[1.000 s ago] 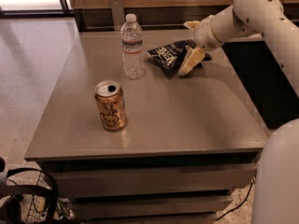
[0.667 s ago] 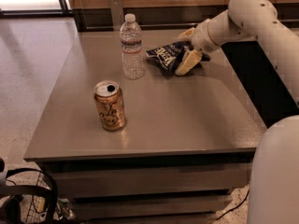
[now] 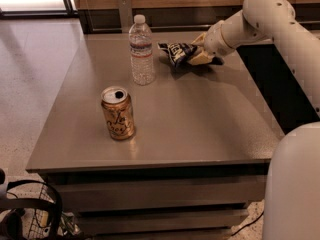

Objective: Pick blue chip bag

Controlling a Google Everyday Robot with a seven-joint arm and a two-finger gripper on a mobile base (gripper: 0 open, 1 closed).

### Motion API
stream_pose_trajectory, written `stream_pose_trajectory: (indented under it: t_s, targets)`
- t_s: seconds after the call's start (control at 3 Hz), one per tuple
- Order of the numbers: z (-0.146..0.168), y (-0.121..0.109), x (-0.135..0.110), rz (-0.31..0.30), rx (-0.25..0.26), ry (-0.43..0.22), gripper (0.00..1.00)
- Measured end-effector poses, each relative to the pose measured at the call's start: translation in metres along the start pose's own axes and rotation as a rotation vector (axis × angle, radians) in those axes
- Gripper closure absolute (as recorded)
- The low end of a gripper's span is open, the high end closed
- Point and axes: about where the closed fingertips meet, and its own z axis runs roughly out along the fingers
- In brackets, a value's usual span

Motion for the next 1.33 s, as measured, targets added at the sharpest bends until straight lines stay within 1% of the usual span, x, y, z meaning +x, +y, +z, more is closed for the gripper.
stream_pose_trajectory:
  t_s: [0.33,0.67,1.0,1.33]
  targets:
    - [0.004,0.001,0.000,0.000,-0.005,-0.001,1.00]
    - [-0.009,-0.008,-0.027,-0.055,-0.035,0.000,1.00]
    - [-0.046,-0.021,-0.065,-0.125,-0.051,0.026,1.00]
    - [-0.089,-0.025,-0.090,-0.165,-0.033,0.045,1.00]
